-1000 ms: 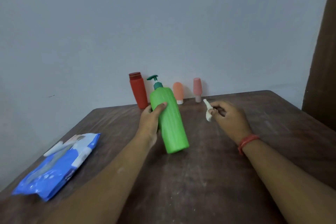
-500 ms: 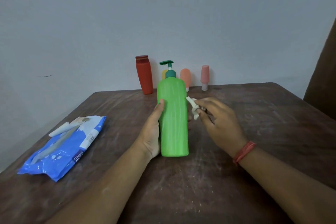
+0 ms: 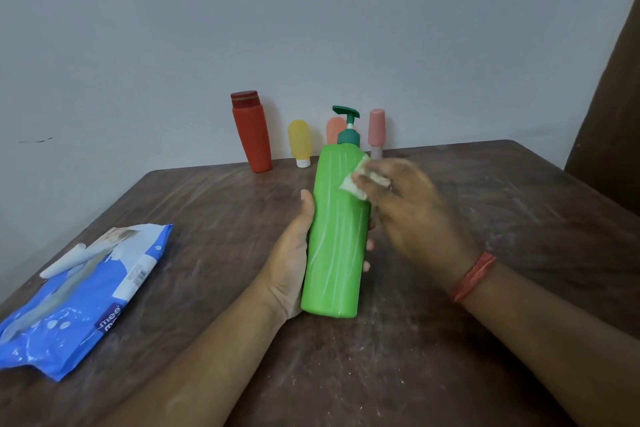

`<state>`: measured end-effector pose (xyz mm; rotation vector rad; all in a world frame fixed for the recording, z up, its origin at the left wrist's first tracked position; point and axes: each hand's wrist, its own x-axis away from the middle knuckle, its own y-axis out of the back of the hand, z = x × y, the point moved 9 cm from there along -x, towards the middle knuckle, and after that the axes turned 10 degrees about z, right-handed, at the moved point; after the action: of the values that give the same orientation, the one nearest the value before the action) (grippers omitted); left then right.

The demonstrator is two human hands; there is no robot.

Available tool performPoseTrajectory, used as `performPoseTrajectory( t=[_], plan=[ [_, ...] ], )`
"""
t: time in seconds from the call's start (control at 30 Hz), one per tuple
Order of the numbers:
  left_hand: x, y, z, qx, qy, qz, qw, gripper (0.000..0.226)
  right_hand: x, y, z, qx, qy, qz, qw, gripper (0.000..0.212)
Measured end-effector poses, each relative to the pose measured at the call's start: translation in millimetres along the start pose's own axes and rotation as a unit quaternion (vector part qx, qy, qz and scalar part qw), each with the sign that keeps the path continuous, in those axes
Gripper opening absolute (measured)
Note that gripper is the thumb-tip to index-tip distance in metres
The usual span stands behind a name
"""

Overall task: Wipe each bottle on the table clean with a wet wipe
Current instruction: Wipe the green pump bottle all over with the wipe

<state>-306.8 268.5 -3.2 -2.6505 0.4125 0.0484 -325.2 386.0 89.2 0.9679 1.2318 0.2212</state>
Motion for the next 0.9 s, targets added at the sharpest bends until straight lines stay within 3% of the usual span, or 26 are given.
performPoseTrajectory(
  t=[0.1,0.23,0.4,0.57,0.73,0.8,0.9],
  plan=[
    [1,2,2,-0.012,0.010,-0.011,1.000,0.081,4,2,-2,-0.028,-0.029,-0.030,0.999,0.029],
    [3,3,2,0.011,0.016,-0.017,1.000,0.080,10,-18,36,-0.009,0.099,0.054,0.994,0.040],
    [2,3,4,-0.055,0.039,-0.017,0.998,0.089,-2,0,-17,-0.027,-0.072,-0.010,0.997,0.037],
    [2,3,7,-0.053,0.051,-0.008,0.997,0.088,6,-13,18,0.012,0.050,0.044,0.998,0.045],
    [3,-2,4,-0.117,0.059,-0.011,0.991,0.091,0,-7,-33,-0.070,-0.114,-0.003,0.991,0.040],
    [3,-4,3,-0.120,0.058,-0.008,0.991,0.092,1,-9,-23,-0.081,-0.078,0.005,0.994,0.035],
    [3,-8,1,-0.118,0.045,-0.002,0.992,0.085,1,-8,5,-0.013,0.023,0.020,0.999,0.058]
  ],
)
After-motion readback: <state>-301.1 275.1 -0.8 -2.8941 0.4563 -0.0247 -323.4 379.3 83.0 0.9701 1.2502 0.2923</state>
